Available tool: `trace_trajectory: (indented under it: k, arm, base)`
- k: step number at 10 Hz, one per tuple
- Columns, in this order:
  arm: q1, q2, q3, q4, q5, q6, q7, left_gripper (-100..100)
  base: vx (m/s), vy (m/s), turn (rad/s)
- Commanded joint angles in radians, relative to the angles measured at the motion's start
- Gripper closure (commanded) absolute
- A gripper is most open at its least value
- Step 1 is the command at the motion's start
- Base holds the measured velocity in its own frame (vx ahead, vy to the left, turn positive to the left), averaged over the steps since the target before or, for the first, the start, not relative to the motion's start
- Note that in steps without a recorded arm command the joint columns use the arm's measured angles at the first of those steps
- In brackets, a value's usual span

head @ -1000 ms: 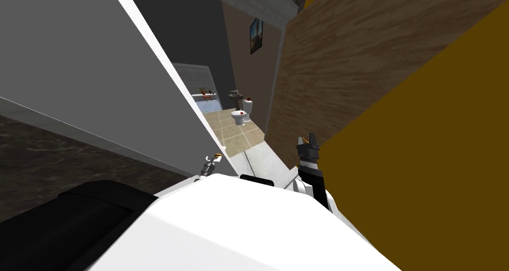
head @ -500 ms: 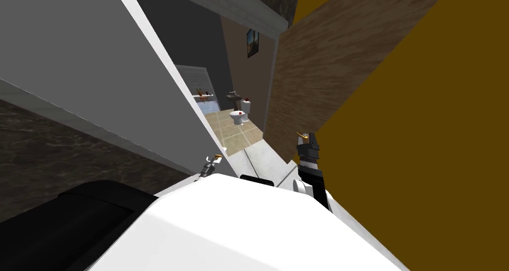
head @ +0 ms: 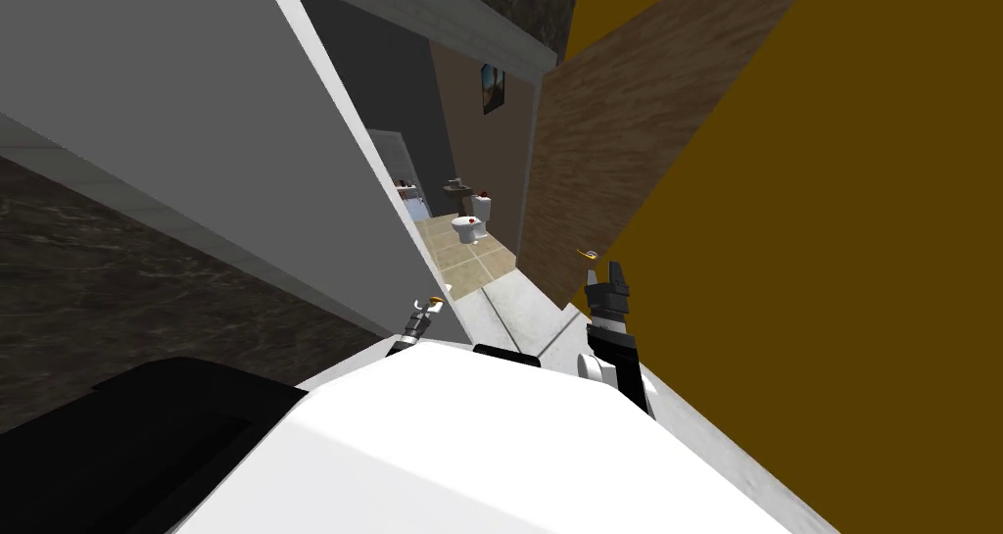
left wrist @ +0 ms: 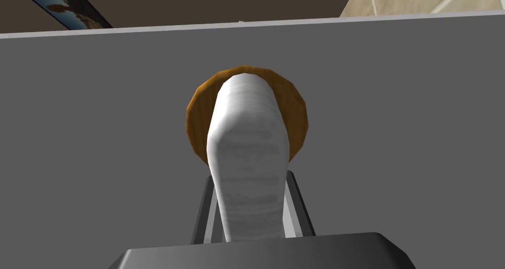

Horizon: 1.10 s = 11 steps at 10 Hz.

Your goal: Pull the door open

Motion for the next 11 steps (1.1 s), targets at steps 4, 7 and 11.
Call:
trace_trajectory:
  k: [4,7,11]
  arm:
    - [-0.100,-0.019,-0.045,0.050,0.024,0.046,-0.033,100]
    - [-0.170,-0.025,-0.070,0.084,0.042,0.075,-0.052,100]
    - [-0.233,-0.031,-0.093,0.115,0.059,0.101,-0.069,100]
  base:
    - [-0.183,0.025,-0.061]
    - [-0.181,0.057,-0.086]
    - [-0.197,0.037,-0.054]
